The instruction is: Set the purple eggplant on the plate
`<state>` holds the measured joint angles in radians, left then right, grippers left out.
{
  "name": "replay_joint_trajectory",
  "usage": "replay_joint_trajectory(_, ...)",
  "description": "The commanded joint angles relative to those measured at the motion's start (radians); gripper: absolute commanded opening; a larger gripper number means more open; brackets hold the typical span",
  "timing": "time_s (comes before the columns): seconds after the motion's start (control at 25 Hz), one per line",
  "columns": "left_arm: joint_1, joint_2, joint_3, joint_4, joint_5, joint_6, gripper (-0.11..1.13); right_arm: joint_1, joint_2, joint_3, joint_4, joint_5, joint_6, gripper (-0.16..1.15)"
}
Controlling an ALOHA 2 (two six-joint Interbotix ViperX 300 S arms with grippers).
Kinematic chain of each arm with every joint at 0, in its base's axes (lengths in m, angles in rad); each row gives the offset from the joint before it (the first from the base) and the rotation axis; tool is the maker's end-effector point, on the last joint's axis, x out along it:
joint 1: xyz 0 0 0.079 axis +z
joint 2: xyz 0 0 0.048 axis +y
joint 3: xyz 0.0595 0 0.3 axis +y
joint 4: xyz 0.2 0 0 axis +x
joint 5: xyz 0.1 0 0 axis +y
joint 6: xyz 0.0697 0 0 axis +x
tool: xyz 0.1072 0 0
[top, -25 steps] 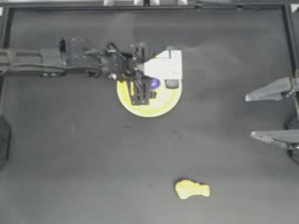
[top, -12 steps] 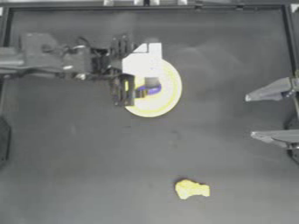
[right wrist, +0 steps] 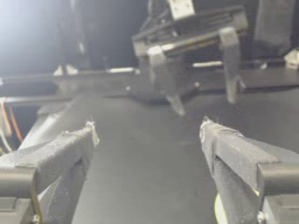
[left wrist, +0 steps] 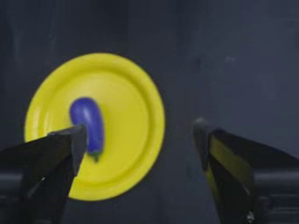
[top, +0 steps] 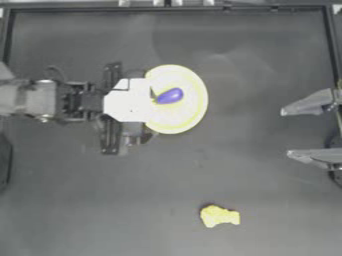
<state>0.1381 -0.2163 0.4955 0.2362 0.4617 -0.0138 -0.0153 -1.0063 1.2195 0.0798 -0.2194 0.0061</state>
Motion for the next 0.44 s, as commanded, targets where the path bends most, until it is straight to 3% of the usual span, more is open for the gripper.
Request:
replay_joint_trajectory(0.04,-0.015,-0.110,0.055,0.000,-0.078,-0.032,1.00,0.000,0.003,-0.011,0.000,-0.008,-0.002,1.01)
replay_joint_trajectory(0.44,-0.057,-0.325,0.253,-0.015,-0.279,-0.140,1.00,0.000,0.003,-0.009,0.003,-0.009,-0.002,1.01)
